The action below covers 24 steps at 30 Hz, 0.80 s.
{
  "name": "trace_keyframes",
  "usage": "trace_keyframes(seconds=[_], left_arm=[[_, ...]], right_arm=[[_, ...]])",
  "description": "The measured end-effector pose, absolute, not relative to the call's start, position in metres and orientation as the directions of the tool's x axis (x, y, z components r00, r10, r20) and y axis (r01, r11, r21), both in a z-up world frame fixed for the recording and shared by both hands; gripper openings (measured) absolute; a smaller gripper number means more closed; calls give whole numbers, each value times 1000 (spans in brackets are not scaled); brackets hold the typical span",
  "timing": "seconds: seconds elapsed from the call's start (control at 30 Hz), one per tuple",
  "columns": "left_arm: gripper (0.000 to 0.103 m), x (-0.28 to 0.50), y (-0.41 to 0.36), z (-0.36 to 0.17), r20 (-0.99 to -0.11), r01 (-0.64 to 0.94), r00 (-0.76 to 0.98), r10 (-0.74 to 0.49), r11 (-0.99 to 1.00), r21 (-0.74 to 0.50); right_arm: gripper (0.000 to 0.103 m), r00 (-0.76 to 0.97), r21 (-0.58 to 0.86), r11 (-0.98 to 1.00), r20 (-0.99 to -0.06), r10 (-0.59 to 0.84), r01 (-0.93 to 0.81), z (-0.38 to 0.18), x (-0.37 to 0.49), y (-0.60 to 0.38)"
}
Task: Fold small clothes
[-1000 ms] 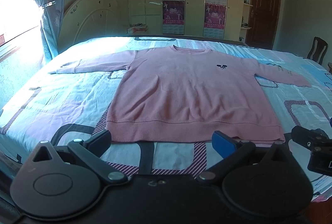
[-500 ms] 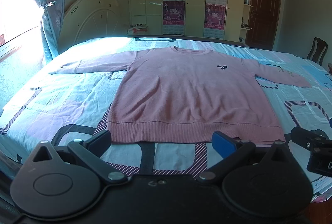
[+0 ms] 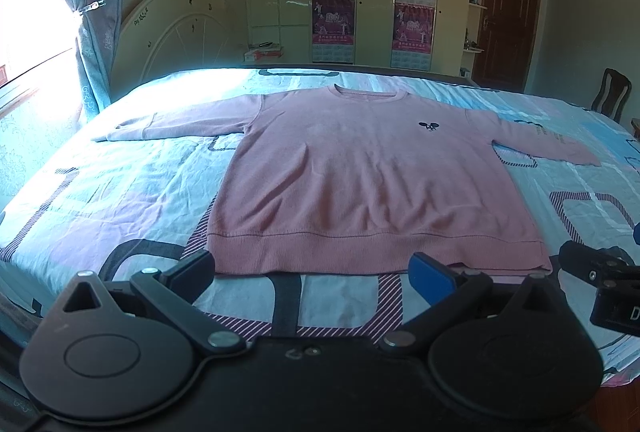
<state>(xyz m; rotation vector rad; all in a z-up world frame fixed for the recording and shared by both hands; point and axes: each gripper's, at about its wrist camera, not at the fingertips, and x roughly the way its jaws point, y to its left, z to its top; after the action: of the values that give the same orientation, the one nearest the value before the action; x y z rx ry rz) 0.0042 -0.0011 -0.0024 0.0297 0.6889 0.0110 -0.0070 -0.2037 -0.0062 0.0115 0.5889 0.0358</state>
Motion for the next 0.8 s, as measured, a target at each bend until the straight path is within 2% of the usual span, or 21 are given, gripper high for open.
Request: trace_keyframes(seconds=[0.27, 0.53, 0.73, 0.8], left_arm=[[103, 40, 8, -6, -659, 16, 752, 2, 1000, 21], [103, 103, 22, -16, -682, 89, 720, -128, 992, -93], [103, 150, 26, -15, -616, 70, 785, -65, 997, -16], [103, 167, 27, -15, -626, 123, 772, -110, 992, -23]], right_arm=[[103, 834, 47, 996, -551, -36, 74, -9, 21, -216], [103, 808, 81, 977, -577, -116, 199, -16, 73, -235], [103, 803, -3, 977, -568, -177, 213, -17, 120, -229], [103, 800, 1, 971, -567, -195, 238, -16, 134, -230]])
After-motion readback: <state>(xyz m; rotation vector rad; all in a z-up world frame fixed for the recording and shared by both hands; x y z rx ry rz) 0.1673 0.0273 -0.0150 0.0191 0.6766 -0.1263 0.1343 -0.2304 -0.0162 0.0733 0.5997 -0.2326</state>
